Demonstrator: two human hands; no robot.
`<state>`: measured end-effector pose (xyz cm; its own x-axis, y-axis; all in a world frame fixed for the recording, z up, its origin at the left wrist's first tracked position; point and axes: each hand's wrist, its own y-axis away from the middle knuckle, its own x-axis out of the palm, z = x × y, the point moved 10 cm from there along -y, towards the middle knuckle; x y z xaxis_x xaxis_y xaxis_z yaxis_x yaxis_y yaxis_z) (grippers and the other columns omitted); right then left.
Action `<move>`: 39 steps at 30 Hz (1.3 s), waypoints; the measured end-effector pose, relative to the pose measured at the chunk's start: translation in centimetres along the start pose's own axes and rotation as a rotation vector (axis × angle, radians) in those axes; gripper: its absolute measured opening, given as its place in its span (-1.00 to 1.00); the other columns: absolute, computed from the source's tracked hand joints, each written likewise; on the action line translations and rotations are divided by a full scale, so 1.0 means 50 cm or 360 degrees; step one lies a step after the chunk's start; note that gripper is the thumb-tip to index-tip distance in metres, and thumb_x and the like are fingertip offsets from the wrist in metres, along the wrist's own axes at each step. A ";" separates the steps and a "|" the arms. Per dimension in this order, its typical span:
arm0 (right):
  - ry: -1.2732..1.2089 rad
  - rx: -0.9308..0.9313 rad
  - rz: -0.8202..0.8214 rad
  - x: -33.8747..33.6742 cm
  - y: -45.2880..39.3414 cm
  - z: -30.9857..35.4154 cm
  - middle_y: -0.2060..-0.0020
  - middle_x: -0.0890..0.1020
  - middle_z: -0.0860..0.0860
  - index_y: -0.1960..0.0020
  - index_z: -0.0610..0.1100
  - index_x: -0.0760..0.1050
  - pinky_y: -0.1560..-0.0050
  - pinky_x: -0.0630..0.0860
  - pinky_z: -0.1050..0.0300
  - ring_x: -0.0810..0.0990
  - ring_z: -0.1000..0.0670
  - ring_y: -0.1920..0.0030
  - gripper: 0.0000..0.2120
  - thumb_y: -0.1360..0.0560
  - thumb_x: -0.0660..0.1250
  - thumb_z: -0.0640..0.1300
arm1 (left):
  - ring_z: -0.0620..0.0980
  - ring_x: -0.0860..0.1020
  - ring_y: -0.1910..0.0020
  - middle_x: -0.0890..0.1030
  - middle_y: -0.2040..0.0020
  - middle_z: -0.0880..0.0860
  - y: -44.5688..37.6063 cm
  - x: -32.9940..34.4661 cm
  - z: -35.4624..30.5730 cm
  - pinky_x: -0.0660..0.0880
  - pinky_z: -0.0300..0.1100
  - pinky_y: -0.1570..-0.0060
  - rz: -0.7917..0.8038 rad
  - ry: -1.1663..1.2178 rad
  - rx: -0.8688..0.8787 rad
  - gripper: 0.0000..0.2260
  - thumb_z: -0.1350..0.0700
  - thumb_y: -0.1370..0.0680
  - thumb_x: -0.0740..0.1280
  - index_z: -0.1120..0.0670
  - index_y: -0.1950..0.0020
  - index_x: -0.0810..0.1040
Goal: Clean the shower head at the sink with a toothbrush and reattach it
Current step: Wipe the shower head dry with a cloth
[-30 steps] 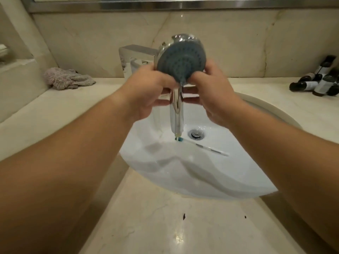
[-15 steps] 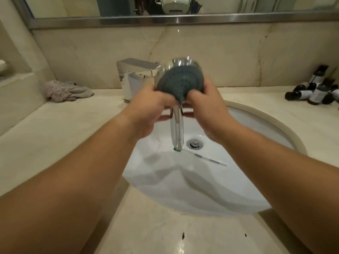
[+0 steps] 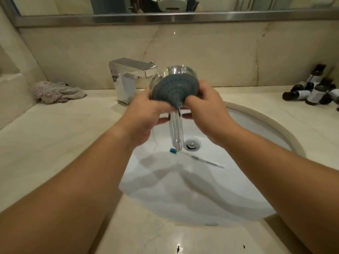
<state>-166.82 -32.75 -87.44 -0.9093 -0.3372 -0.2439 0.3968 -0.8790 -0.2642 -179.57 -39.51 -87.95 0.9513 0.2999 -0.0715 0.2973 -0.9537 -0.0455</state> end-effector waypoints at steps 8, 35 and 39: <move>0.0401 0.0164 0.0303 0.008 -0.027 -0.084 -0.06 0.63 -0.01 -0.22 -0.07 0.49 -0.08 0.60 -0.05 0.62 -0.06 -0.06 -0.67 -0.46 0.30 -0.17 | 0.03 0.63 -0.17 0.69 -0.12 -0.01 -0.014 -0.024 0.038 0.60 -0.04 -0.05 -0.0062 0.0026 -0.0054 -0.62 0.40 -0.49 0.41 -0.04 -0.14 0.56; 0.0191 0.0740 0.0184 -0.008 0.028 -0.125 0.24 0.40 -0.14 0.12 -0.13 0.38 0.47 0.27 0.17 0.34 -0.05 0.37 -0.89 -0.48 0.13 -0.30 | 0.07 0.63 -0.18 0.67 -0.12 0.02 -0.006 -0.032 0.020 0.62 0.00 -0.09 -0.0048 -0.0004 -0.0013 -0.67 0.39 -0.50 0.42 0.00 -0.11 0.57; -0.0351 0.0703 -0.0022 -0.028 0.053 -0.053 0.09 0.55 -0.14 -0.08 -0.10 0.45 0.47 0.31 0.19 0.46 -0.06 0.30 -0.79 -0.48 0.17 -0.27 | 0.06 0.68 -0.09 0.70 -0.06 0.06 -0.003 -0.038 0.004 0.66 0.05 -0.06 -0.0142 -0.0211 0.0072 -0.74 0.30 -0.50 0.49 0.10 -0.14 0.59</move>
<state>-164.15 -33.72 -90.25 -0.9379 -0.3459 -0.0271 0.3370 -0.9267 0.1665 -181.45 -39.94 -87.98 0.9014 0.3863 -0.1956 0.3731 -0.9222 -0.1020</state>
